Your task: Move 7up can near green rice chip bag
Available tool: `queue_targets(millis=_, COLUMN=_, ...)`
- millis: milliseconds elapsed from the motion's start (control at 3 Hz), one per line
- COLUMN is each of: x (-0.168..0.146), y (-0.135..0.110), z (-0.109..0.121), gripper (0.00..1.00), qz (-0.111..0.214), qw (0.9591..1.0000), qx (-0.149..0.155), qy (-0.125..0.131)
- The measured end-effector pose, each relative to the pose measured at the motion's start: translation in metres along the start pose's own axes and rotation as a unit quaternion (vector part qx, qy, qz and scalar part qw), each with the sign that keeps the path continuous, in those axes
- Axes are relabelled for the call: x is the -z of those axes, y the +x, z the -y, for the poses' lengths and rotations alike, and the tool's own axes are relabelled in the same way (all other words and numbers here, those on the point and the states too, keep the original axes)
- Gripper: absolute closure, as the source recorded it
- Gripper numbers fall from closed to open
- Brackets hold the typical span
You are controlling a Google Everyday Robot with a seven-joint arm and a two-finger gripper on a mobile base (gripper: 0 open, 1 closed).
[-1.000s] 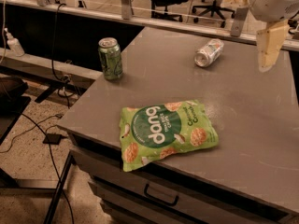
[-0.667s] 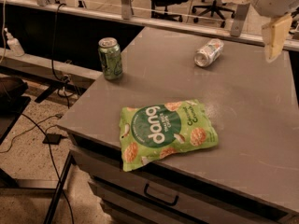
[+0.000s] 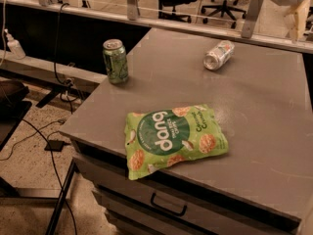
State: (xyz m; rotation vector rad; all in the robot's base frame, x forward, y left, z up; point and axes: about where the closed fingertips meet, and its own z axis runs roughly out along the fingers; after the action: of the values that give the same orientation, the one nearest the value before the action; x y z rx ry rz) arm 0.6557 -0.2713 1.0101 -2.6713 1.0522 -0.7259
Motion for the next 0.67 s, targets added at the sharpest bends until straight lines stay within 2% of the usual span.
queue_targets(millis=333, x=-0.018, y=0.010, z=-0.001, gripper=0.00, qz=-0.014, qw=0.9992, qx=0.039, qy=0.000)
queue_targets(millis=667, x=-0.059, y=0.007, z=-0.002, gripper=0.00, qz=-0.020, qw=0.9978, qx=0.062, qy=0.009)
